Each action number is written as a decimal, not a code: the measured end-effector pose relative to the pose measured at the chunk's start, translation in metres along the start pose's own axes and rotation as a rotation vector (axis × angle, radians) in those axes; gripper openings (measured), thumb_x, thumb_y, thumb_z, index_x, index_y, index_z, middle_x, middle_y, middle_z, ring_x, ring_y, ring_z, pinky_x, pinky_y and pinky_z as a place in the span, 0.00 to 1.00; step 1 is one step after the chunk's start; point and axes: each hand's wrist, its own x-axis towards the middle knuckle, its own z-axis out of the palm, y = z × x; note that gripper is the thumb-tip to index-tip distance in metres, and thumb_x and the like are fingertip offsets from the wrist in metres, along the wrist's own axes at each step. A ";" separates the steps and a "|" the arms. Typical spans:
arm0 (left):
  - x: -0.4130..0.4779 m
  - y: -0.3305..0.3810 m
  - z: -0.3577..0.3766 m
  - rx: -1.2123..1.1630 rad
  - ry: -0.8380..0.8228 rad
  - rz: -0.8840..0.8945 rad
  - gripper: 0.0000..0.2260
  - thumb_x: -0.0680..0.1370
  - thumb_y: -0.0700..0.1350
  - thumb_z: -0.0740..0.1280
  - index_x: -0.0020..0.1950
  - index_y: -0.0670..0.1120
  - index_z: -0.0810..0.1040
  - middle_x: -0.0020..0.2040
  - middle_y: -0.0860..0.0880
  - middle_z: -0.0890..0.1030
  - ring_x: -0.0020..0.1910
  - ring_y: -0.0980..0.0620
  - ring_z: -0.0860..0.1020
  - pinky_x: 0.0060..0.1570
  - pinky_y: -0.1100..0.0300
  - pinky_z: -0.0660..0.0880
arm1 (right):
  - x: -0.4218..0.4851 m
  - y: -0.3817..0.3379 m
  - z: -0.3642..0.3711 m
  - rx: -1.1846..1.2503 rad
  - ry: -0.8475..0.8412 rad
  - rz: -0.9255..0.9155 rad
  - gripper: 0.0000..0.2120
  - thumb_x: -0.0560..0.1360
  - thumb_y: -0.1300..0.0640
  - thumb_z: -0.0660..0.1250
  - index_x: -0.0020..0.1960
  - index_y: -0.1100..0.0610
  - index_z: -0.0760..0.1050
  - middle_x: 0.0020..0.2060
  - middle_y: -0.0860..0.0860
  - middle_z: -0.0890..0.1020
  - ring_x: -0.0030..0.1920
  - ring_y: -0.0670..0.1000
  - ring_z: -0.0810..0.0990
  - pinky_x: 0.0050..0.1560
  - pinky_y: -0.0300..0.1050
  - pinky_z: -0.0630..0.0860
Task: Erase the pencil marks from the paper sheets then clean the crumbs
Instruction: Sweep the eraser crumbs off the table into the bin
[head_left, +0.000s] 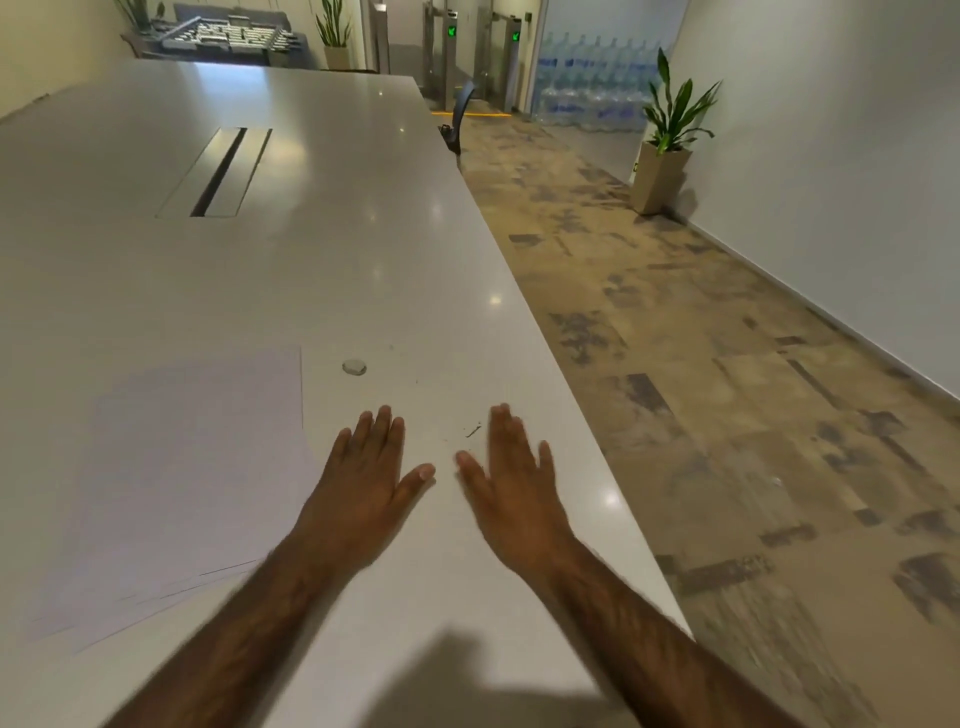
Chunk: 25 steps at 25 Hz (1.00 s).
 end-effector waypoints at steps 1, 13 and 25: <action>0.020 0.000 0.000 0.020 0.014 0.015 0.42 0.80 0.72 0.35 0.85 0.44 0.43 0.85 0.46 0.40 0.83 0.49 0.37 0.79 0.54 0.35 | -0.003 0.014 -0.003 0.055 0.055 0.029 0.38 0.80 0.29 0.35 0.83 0.48 0.32 0.83 0.45 0.37 0.81 0.43 0.35 0.79 0.48 0.32; 0.034 0.025 0.034 -0.038 -0.048 0.304 0.39 0.82 0.73 0.43 0.84 0.53 0.37 0.84 0.55 0.34 0.82 0.57 0.35 0.80 0.54 0.38 | -0.015 0.034 -0.014 0.326 0.150 0.082 0.34 0.80 0.28 0.38 0.83 0.38 0.41 0.81 0.33 0.45 0.78 0.31 0.40 0.82 0.44 0.43; 0.019 0.050 0.029 -0.054 -0.113 0.380 0.39 0.81 0.74 0.40 0.84 0.52 0.34 0.83 0.54 0.32 0.82 0.56 0.33 0.80 0.54 0.37 | -0.016 0.033 -0.017 0.421 0.180 0.145 0.34 0.79 0.26 0.41 0.82 0.36 0.47 0.81 0.33 0.52 0.80 0.35 0.50 0.82 0.51 0.55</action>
